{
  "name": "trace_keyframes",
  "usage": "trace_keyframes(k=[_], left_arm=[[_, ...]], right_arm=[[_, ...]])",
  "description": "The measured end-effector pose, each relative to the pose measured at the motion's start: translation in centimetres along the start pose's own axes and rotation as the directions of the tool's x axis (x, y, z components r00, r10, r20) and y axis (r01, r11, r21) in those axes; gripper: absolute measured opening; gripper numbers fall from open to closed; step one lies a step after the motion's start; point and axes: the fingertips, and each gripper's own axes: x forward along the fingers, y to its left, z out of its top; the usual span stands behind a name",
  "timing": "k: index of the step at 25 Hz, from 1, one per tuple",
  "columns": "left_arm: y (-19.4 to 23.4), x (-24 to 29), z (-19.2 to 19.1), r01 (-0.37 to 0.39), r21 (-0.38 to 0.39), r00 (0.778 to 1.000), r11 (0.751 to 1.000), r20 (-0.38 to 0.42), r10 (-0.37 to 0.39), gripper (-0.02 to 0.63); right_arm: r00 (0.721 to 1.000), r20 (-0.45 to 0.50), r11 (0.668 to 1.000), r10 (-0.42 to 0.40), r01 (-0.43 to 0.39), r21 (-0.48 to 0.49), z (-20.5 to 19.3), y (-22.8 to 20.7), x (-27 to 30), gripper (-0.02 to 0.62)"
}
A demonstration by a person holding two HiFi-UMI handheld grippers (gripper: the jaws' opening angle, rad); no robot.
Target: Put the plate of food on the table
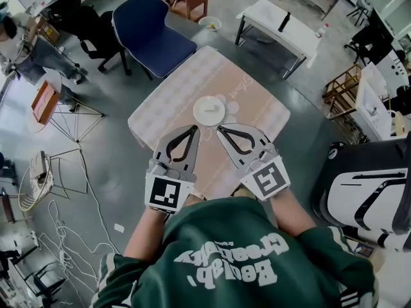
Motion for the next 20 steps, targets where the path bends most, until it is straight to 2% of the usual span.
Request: trace_keyframes(k=[6, 20], left_arm=[[-0.8, -0.9, 0.4, 0.012, 0.011, 1.000, 1.000, 0.004, -0.012, 0.009], [-1.6, -1.5, 0.1, 0.028, 0.013, 1.000, 1.000, -0.003, -0.028, 0.009]], right_arm=[[0.999, -0.016, 0.999, -0.040, 0.040, 0.011, -0.4, 0.4, -0.8, 0.014], [0.999, -0.010, 0.999, -0.044, 0.043, -0.006, -0.1, 1.0, -1.8, 0.014]])
